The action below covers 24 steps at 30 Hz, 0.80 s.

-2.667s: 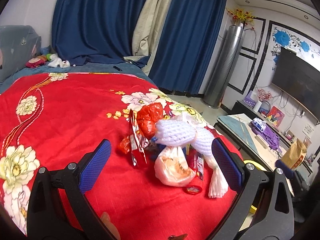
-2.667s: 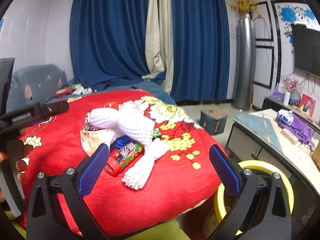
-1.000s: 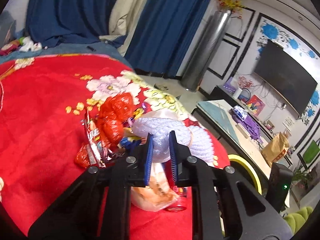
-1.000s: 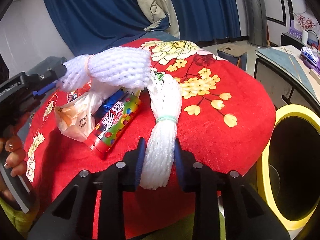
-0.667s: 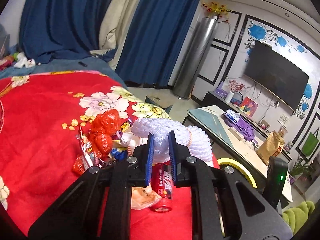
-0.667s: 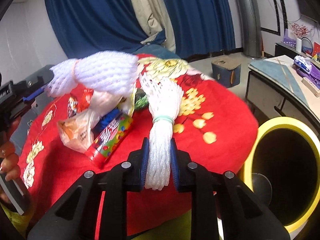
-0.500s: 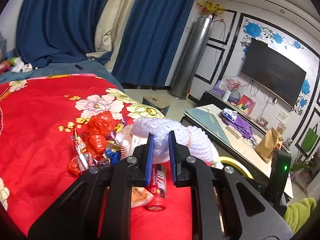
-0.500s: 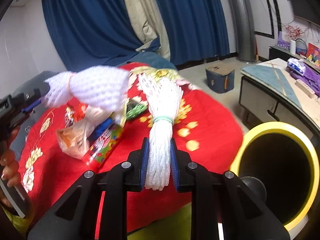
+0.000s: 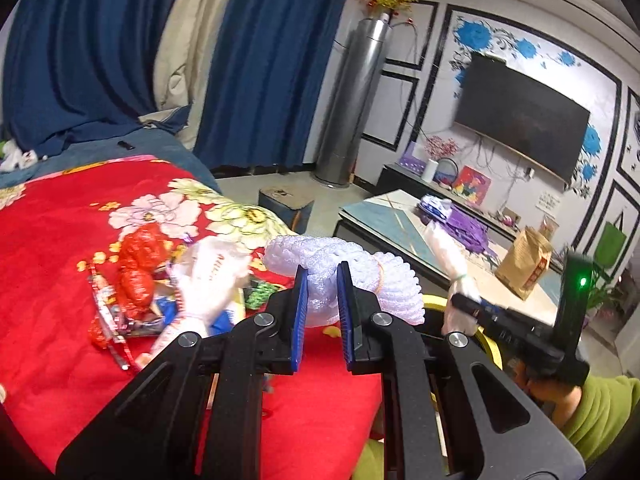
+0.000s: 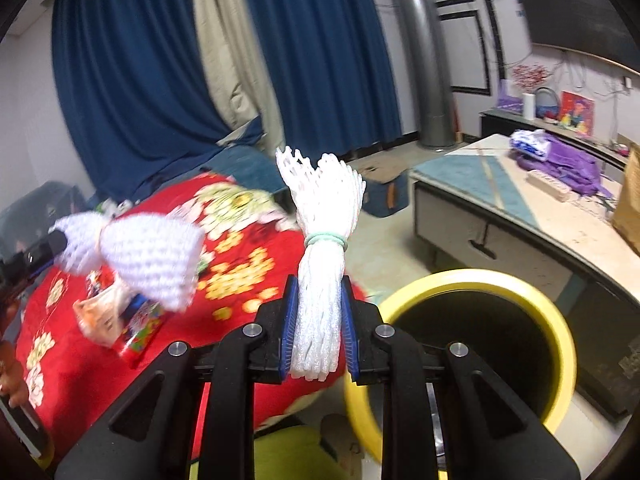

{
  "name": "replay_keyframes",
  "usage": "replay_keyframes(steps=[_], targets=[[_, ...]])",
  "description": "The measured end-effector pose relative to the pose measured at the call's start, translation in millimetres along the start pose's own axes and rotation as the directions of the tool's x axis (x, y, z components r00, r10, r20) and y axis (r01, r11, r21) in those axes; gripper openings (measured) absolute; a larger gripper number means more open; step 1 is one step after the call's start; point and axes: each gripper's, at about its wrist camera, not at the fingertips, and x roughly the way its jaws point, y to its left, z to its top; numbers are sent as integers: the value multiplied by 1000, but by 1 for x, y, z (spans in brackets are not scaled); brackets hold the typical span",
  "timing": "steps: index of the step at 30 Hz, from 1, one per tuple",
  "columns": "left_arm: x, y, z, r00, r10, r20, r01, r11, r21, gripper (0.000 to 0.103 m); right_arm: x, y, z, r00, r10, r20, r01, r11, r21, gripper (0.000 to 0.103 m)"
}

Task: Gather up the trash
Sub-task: 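Lift both held mesh nets and carry them over the yellow-rimmed bin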

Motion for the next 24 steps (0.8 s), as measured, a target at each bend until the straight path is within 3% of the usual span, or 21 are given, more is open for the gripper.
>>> replay_keyframes(steps=[10, 24], targets=[[29, -40, -9, 997, -48, -55, 52, 996, 75, 9, -22, -56, -8, 996, -88, 12, 86, 993, 81, 20], [86, -95, -34, 980, -99, -175, 132, 974, 186, 9, -27, -91, -22, 989, -136, -50, 142, 981, 133, 20]])
